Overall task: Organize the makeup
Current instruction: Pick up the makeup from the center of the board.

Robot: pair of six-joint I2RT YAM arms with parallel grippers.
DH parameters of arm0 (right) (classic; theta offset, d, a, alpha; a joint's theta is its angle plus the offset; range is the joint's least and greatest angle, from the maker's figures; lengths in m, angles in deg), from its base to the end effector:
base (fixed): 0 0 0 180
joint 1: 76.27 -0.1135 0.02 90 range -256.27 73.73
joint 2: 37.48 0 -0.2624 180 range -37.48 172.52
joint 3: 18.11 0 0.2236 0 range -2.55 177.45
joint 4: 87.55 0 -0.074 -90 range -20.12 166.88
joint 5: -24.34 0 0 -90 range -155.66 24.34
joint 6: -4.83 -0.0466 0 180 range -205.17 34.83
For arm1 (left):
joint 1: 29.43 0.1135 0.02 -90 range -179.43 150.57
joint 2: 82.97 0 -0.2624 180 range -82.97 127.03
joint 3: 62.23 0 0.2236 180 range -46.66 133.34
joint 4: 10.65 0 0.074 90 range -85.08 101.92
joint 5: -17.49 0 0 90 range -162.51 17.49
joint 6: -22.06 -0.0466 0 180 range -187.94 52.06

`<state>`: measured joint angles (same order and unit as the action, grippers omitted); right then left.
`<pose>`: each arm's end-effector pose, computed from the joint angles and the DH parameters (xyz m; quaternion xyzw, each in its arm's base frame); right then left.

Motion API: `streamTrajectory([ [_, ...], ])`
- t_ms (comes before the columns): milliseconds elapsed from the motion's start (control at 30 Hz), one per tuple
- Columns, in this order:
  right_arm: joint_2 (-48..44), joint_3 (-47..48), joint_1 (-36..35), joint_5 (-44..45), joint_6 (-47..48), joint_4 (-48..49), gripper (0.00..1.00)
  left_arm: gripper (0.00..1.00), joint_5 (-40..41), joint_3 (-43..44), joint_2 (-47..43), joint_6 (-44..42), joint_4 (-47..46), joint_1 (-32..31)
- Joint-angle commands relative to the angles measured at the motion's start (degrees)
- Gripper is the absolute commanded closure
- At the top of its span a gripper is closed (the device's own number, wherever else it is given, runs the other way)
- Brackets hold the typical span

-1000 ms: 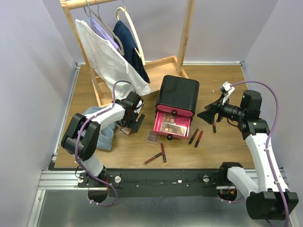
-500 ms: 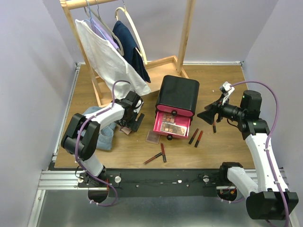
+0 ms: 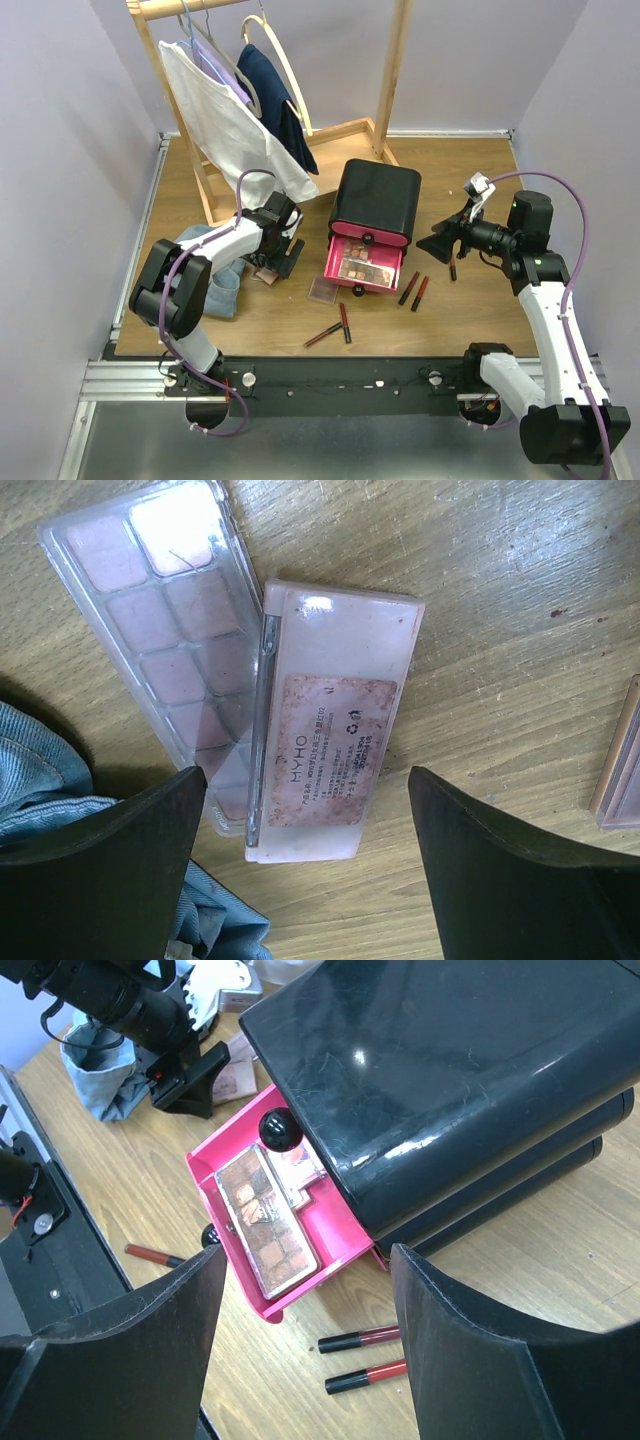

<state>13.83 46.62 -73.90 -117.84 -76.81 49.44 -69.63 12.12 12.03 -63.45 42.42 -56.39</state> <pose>0.1640 0.0301 0.3196 -0.2615 0.7635 0.3362 0.4854 0.2559 -0.1275 0.1803 0.1893 0.9713 -0.0144 0.1430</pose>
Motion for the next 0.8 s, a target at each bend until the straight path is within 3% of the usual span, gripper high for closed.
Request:
streamTrajectory([
  [0, -0.16, -1.36, 0.70, -1.87, -0.80, 1.43, 0.26, 0.10, -2.70, 0.98, 1.77, -0.45, -0.67, 0.42],
  [767, 0.37, -1.09, 0.70, -2.05, -0.98, 1.43, 0.26, 0.18, -5.15, 1.77, 3.35, -0.71, -0.23, 1.03],
])
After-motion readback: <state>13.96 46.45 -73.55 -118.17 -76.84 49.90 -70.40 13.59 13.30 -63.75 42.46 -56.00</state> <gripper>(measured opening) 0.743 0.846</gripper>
